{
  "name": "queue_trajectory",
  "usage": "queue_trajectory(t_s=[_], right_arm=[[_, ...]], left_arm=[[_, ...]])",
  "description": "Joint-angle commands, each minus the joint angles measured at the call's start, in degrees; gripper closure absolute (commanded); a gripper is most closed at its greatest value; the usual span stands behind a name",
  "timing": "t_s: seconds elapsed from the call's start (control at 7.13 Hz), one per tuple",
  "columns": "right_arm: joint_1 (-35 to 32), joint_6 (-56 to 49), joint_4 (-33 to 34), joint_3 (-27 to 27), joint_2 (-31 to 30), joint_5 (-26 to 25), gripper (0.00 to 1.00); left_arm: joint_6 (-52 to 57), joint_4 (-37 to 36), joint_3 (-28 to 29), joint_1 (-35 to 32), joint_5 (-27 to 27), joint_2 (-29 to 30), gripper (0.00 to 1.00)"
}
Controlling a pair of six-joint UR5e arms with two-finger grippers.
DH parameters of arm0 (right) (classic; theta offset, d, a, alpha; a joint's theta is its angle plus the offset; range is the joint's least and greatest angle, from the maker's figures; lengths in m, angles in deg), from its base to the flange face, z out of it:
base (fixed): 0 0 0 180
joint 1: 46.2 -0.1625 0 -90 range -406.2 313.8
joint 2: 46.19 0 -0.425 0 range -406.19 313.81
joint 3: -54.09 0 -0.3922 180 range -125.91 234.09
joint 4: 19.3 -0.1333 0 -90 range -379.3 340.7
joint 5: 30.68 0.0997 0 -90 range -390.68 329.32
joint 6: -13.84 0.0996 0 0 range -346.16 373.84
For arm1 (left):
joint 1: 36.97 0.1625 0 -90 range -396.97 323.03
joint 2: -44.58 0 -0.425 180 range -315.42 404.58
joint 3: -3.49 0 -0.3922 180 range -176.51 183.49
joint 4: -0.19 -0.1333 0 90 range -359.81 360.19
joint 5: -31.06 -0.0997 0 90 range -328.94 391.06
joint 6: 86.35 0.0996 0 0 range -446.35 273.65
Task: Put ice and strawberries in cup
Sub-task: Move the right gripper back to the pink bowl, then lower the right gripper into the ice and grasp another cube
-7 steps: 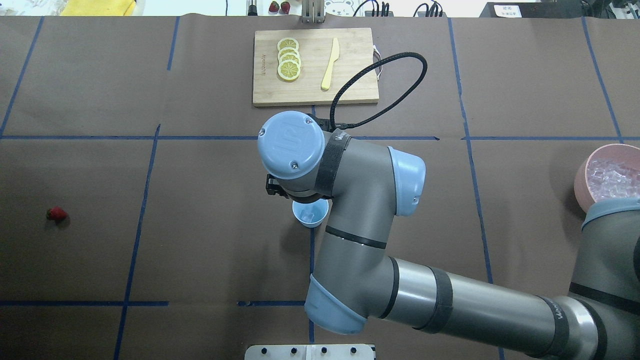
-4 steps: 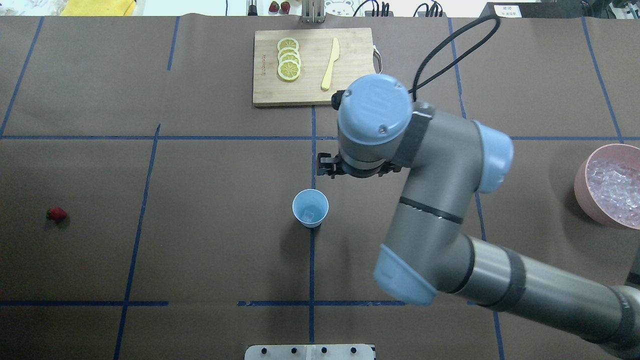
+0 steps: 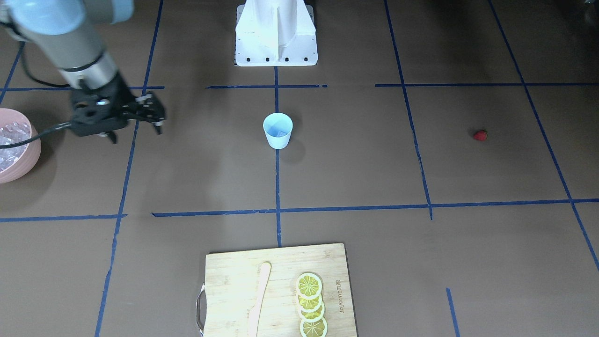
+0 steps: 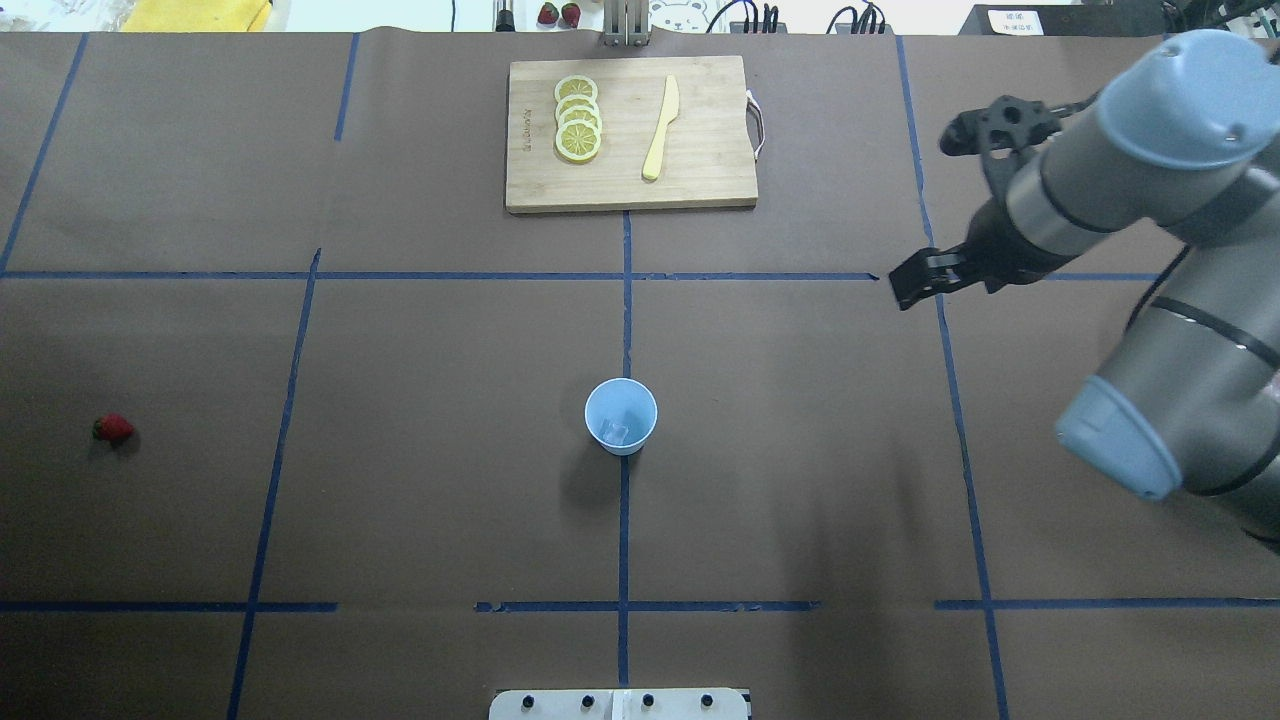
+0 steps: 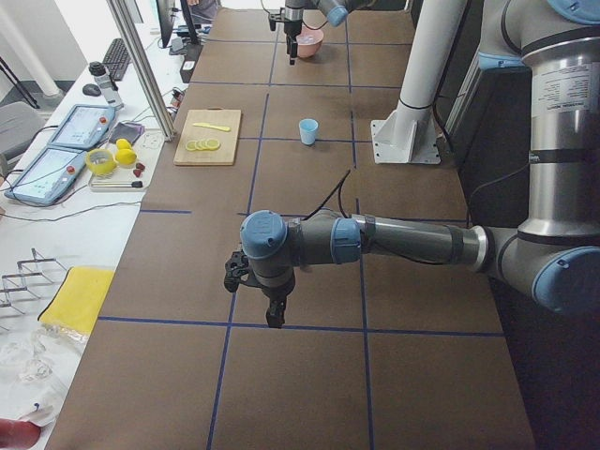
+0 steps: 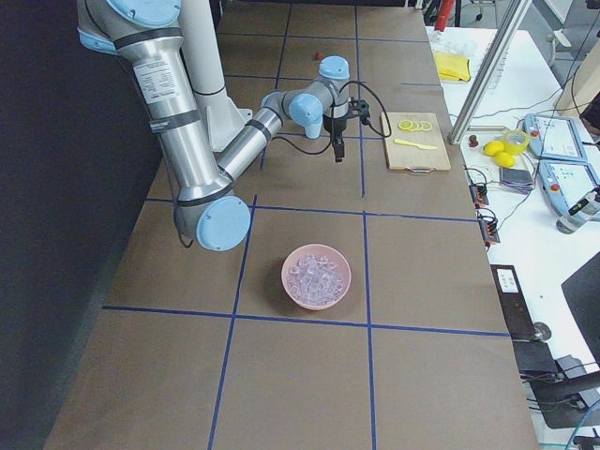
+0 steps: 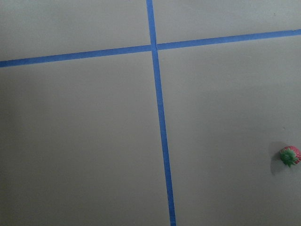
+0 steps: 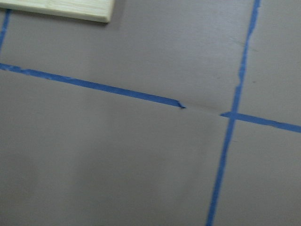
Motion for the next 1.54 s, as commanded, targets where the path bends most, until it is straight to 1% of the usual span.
queue_trajectory(t_s=[0.0, 0.28, 0.56, 0.84, 0.98, 1.12, 1.26, 1.4], right_arm=[[-9.0, -15.5, -5.2, 0.2, -11.8, 5.2, 0.00], [-17.2, -31.6, -5.2, -0.9, -18.4, 8.5, 0.00], [-20.9, -43.0, -5.2, -3.5, -21.3, 8.8, 0.00], [-21.0, -47.5, -5.4, -4.3, -22.5, 8.6, 0.01], [-21.0, -47.5, -7.7, -5.5, -22.9, 8.6, 0.01], [-20.9, -46.5, -13.8, -9.3, -23.3, 8.6, 0.01], [-20.7, -46.0, -15.6, -10.9, -23.2, 8.6, 0.01], [-19.9, -44.9, -15.7, -11.0, -23.2, 8.6, 0.01]], left_arm=[[0.0, 0.0, 0.0, 0.0, 0.0, 0.0, 0.00], [0.0, 0.0, 0.0, 0.0, 0.0, 0.0, 0.00], [0.0, -0.1, 0.0, 0.0, 0.0, 0.0, 0.00], [0.0, -0.1, 0.0, 0.0, 0.0, 0.0, 0.00], [0.0, -0.1, 0.0, 0.0, 0.0, 0.0, 0.00], [0.0, -0.1, 0.1, 0.0, 0.0, 0.0, 0.00], [0.0, -0.1, 0.1, 0.0, 0.0, 0.0, 0.00], [0.0, -0.1, 0.1, 0.0, 0.0, -0.1, 0.00]])
